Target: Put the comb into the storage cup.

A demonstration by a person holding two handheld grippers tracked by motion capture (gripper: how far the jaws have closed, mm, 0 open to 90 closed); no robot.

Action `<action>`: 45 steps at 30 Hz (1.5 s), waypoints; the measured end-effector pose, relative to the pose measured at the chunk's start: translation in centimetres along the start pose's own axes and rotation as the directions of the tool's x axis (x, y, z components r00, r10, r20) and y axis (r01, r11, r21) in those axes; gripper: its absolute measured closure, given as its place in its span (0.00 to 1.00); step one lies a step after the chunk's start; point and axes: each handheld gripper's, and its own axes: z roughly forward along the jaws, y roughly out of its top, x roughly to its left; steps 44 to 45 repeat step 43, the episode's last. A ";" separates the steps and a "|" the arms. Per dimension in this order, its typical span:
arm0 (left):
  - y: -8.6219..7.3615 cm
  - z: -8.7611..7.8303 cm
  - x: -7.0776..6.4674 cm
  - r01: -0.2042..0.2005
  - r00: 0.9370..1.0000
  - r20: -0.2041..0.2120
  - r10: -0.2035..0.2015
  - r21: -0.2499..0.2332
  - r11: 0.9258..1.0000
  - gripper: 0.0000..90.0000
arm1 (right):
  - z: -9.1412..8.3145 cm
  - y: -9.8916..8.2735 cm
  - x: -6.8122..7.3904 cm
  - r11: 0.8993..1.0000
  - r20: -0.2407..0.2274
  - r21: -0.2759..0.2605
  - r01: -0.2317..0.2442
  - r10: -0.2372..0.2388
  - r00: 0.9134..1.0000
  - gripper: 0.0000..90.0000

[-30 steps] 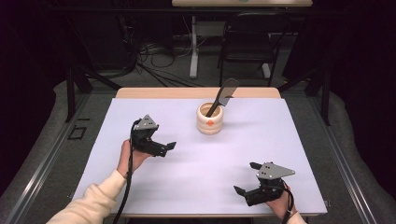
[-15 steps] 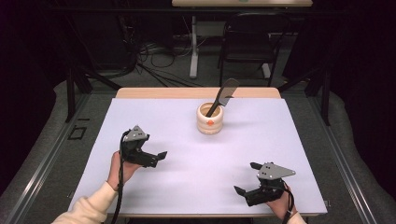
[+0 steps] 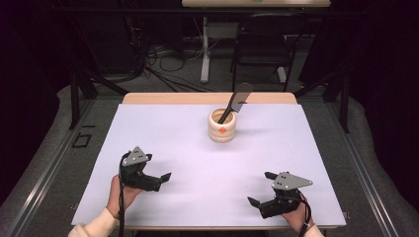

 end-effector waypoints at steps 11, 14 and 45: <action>-2.5 -1.3 -0.7 -0.014 1.000 -0.022 0.013 -0.043 0.999 0.00 | 0.0 0.0 0.0 1.000 0.001 0.003 -0.004 0.004 1.000 0.00; -3.2 -1.7 -1.0 -0.025 1.000 -0.017 0.024 -0.050 0.998 0.00 | 0.0 -0.1 0.0 1.000 0.001 0.003 -0.005 0.005 1.000 0.00; -5.3 -2.4 -2.3 -0.048 0.999 -0.010 0.048 0.015 0.999 0.00 | -0.2 -0.2 0.0 1.000 -0.001 -0.005 -0.003 0.003 1.000 0.00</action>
